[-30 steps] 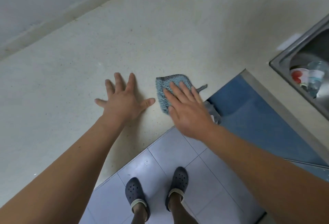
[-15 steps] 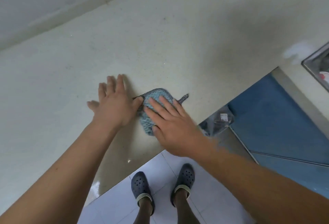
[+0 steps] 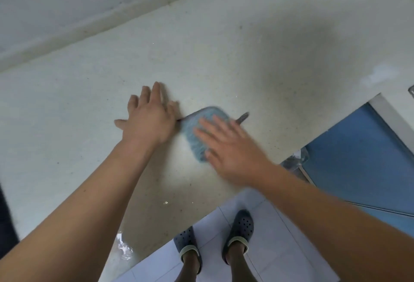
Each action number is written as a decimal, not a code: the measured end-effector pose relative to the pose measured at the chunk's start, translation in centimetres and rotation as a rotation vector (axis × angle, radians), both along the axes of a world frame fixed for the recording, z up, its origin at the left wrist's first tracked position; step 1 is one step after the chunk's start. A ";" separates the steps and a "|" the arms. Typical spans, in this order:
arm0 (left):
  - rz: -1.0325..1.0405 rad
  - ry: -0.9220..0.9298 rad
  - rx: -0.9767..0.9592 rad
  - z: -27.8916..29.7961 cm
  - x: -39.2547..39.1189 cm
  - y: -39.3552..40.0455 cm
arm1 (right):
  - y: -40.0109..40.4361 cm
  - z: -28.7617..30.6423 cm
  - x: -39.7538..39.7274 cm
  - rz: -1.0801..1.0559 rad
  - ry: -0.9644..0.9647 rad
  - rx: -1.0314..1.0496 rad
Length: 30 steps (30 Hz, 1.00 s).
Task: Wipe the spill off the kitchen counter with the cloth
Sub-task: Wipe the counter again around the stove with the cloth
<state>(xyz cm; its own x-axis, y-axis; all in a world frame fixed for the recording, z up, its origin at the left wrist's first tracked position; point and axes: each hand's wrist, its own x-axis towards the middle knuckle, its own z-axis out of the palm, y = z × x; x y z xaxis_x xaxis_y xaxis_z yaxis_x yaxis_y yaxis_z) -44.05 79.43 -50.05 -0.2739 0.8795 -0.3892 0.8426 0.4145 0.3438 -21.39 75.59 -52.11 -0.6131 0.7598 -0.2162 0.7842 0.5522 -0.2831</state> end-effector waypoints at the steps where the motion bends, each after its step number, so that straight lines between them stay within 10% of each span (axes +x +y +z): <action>1: -0.004 0.012 0.007 0.1 -0.3 -0.1 | 2.8 -0.4 0.8 -0.077 -0.032 0.041; 6: -0.025 0.043 0.017 -0.1 -2.3 0.2 | 12.6 -0.1 0.9 -0.800 -0.109 0.022; 13: -0.003 -0.015 0.005 0.1 -3.0 1.0 | 7.2 0.1 -5.1 0.138 -0.001 -0.002; 19: 0.005 0.024 -0.023 0.4 -3.1 2.7 | 17.8 -0.2 -3.1 -0.824 -0.079 0.025; 25: 0.084 0.085 0.045 -0.8 -4.6 5.8 | 12.8 0.0 -9.7 0.133 0.060 0.027; 30: 0.188 0.161 -0.119 -0.9 -6.4 6.9 | 27.2 -0.5 -5.6 -0.397 -0.082 0.083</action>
